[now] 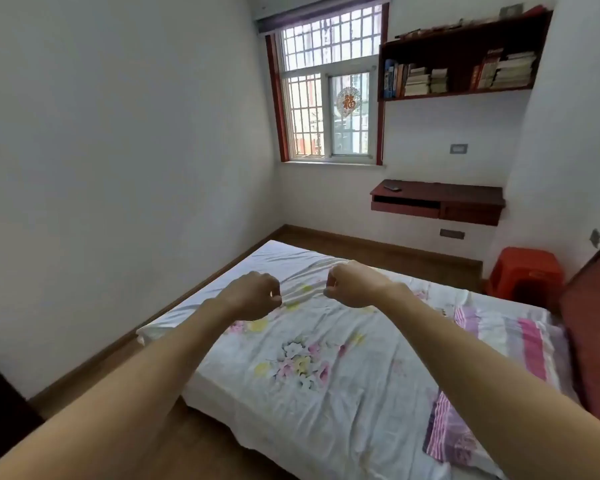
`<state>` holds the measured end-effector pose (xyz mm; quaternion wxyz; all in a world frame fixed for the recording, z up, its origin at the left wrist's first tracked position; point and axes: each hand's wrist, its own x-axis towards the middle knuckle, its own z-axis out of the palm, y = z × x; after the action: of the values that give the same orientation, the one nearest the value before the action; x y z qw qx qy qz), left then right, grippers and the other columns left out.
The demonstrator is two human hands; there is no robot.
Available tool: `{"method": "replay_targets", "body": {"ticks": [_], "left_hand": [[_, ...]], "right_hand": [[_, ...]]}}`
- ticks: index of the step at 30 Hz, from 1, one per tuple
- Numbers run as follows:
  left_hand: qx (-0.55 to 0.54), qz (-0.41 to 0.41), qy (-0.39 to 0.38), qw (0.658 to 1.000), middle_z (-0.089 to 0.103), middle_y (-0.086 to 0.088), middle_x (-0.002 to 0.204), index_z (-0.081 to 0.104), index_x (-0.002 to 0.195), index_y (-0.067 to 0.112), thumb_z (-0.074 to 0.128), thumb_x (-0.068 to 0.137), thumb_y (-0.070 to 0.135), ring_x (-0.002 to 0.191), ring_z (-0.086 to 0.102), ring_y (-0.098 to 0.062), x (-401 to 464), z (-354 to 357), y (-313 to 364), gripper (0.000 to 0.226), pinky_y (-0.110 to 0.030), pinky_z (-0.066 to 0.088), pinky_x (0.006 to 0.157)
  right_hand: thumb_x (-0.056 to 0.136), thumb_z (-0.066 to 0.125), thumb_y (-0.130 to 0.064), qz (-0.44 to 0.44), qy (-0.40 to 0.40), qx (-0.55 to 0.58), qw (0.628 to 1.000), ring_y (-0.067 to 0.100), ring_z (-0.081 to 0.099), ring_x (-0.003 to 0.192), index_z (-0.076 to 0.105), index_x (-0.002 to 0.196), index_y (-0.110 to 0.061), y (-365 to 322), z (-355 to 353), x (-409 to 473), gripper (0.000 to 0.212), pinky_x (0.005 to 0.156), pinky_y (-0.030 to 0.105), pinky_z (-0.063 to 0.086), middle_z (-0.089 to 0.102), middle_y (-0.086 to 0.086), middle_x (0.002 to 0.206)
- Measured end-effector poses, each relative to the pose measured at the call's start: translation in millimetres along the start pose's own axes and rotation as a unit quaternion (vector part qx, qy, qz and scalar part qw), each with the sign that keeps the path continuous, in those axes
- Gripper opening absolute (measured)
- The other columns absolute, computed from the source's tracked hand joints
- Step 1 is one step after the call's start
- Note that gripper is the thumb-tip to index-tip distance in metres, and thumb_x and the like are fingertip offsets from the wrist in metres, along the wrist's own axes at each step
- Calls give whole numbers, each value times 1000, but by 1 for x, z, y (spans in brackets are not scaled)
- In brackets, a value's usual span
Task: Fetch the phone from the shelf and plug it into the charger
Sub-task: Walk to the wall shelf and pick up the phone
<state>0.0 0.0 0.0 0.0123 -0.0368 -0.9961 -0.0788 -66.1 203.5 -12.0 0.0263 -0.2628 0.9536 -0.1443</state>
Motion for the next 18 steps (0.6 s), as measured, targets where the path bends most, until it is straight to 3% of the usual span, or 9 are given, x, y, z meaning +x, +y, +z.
{"method": "replay_targets", "body": {"ticks": [6, 11, 18], "left_hand": [[-22, -51, 37, 998, 72, -5, 103, 70, 99, 13, 53, 92, 24, 81, 56, -15, 44, 12, -51, 22, -29, 43, 70], [-39, -102, 30, 994, 72, -4, 103, 71, 96, 14, 53, 90, 24, 89, 63, -22, 88, 16, -107, 22, -35, 51, 77], [-44, -160, 2, 986, 70, -4, 106, 69, 100, 16, 53, 91, 30, 94, 64, -23, 114, 25, -184, 23, -41, 54, 83]], "right_hand": [[97, 56, -36, -26, -23, 28, 999, 27, 64, 91, 71, 104, -10, -17, 24, 88, 31, 80, 38, 53, 69, 10, 106], [98, 54, -30, -54, -37, 27, 997, 28, 63, 88, 71, 102, -6, -23, 40, 167, 29, 71, 35, 49, 69, 12, 103], [95, 51, -22, -85, -59, 22, 994, 34, 65, 86, 70, 97, 1, -57, 75, 252, 30, 76, 43, 55, 71, 17, 98]]}}
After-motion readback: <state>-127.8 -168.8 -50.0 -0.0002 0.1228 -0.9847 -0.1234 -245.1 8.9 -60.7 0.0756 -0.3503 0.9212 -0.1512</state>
